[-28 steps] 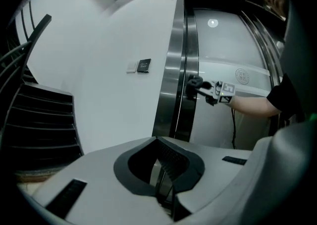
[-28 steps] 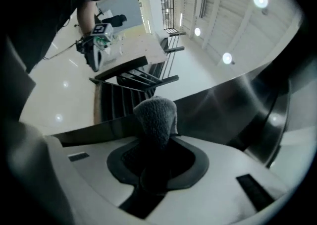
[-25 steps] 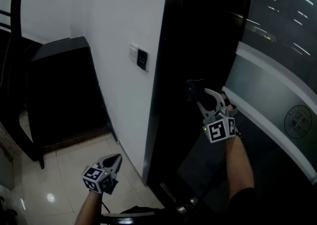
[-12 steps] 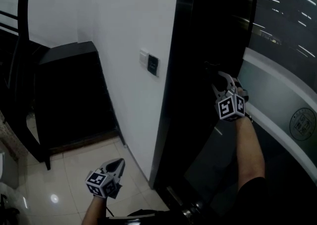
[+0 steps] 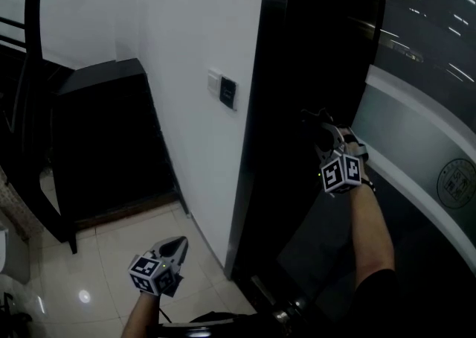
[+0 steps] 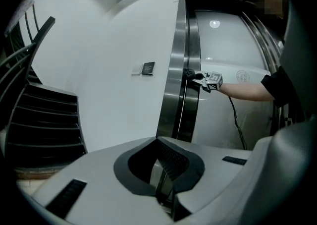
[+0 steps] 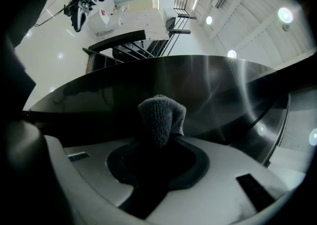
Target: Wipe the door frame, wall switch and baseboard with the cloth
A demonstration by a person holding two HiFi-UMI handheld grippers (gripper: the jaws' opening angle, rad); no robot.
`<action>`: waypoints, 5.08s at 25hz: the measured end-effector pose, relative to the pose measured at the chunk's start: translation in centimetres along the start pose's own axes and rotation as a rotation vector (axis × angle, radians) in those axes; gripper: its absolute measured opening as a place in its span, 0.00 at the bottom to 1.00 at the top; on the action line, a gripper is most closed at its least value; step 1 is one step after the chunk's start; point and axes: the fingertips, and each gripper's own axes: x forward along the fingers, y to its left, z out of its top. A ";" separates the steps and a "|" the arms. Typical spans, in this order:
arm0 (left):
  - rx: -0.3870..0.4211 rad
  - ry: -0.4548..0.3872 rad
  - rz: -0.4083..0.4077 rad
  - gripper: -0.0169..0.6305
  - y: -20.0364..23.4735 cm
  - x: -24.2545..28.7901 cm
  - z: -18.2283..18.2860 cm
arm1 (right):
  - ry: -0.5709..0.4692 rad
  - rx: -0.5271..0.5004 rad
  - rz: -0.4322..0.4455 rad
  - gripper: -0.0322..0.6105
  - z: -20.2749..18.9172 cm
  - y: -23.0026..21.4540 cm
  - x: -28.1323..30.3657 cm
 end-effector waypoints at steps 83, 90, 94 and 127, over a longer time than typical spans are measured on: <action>-0.009 0.034 -0.039 0.01 -0.6 0.9 -0.8 | 0.061 -0.043 -0.097 0.19 0.8 -5.4 -0.5; -0.009 0.044 -0.028 0.01 -0.2 0.7 -1.3 | 0.075 -0.056 -0.025 0.19 -0.1 -0.3 0.0; -0.009 0.054 -0.039 0.01 -0.6 1.1 -1.4 | 0.079 -0.055 0.018 0.19 -0.6 2.5 0.1; 0.006 0.160 -0.069 0.01 -2.7 2.1 -3.8 | 0.189 0.028 0.359 0.19 -4.1 25.3 -1.2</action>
